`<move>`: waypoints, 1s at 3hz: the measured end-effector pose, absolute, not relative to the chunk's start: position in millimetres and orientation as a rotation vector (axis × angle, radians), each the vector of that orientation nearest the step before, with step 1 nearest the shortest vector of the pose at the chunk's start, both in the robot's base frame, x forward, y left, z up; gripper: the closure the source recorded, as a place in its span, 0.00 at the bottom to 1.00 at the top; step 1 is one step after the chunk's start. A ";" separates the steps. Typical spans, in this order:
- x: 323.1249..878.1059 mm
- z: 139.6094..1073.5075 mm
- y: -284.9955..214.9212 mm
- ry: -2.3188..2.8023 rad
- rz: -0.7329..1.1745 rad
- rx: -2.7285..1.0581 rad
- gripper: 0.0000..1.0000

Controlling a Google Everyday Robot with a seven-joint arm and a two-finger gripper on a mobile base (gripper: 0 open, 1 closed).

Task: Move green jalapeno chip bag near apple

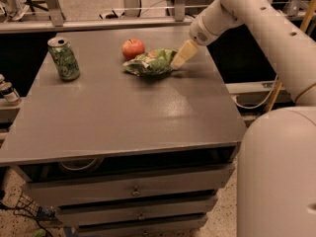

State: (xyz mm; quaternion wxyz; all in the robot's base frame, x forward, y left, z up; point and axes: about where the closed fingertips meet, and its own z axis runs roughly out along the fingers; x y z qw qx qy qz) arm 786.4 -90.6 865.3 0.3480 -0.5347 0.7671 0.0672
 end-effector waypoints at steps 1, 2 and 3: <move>782.4 869.9 -106.4 2.004 0.126 -1.360 0.00; 764.8 879.3 -137.0 2.054 0.072 -1.287 0.00; 726.2 887.5 -188.0 2.106 0.060 -1.116 0.00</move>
Offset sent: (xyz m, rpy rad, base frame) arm -0.0501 -0.0872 0.0294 -0.0524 -0.0380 -0.2167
